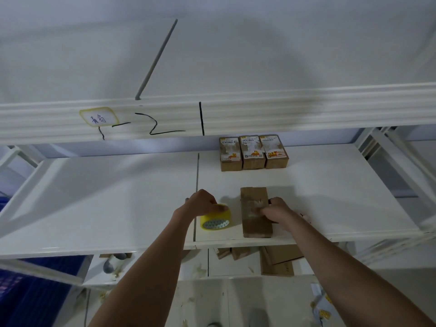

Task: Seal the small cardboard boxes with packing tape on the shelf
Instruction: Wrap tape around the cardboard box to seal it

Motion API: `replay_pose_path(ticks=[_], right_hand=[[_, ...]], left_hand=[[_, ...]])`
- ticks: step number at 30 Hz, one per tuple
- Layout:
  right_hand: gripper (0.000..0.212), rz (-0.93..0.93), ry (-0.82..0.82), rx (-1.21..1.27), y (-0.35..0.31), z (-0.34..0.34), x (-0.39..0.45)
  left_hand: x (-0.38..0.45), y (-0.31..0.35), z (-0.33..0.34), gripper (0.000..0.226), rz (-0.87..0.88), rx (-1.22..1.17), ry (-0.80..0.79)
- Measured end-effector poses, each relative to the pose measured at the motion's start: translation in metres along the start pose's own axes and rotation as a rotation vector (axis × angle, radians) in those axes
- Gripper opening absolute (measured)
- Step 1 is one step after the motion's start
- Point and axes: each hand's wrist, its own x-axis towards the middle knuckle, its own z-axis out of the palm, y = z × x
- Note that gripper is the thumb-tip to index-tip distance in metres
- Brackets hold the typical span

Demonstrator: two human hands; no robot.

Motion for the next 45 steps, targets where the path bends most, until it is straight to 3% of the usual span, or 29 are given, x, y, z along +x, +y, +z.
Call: replay_pose_path(ticks=[4,10,14,16,18,21,28,34,36,45], right_hand=[[0.048,-0.038,0.021,-0.023,0.008,0.003,0.001],[0.046,-0.144,0.072,-0.003,0.017,0.001,-0.005],[0.033,-0.237,0.541,-0.216,0.036,-0.015,-0.007],[0.027,-0.143,0.687,-0.429,0.049,-0.028,-0.003],[0.030,0.010,0.656,-0.600,0.061,-0.039,0.000],[0.030,0.104,0.525,-0.608,0.075,-0.045,0.006],[0.022,0.008,0.502,-0.129,0.067,-0.048,0.012],[0.010,-0.300,0.371,0.278,0.008,-0.024,-0.018],[0.005,-0.364,0.333,0.228,-0.007,-0.012,-0.030],[0.041,-0.390,0.265,-0.049,-0.025,0.041,-0.043]], left_hand=[[0.003,0.002,0.000,0.044,-0.004,0.014,0.048],[-0.002,0.003,0.009,0.037,0.023,-0.229,-0.140],[-0.005,0.006,0.015,0.035,0.053,-0.272,-0.123],[-0.006,0.006,0.015,0.034,0.055,-0.289,-0.118],[-0.007,0.007,0.015,0.035,0.060,-0.298,-0.121],[-0.009,0.007,0.014,0.036,0.064,-0.297,-0.117],[-0.014,0.008,0.013,0.034,0.069,-0.311,-0.107],[-0.012,0.006,0.016,0.032,0.068,-0.320,-0.094],[-0.012,0.006,0.016,0.033,0.067,-0.320,-0.089],[-0.013,0.006,0.017,0.031,0.056,-0.317,-0.067]])
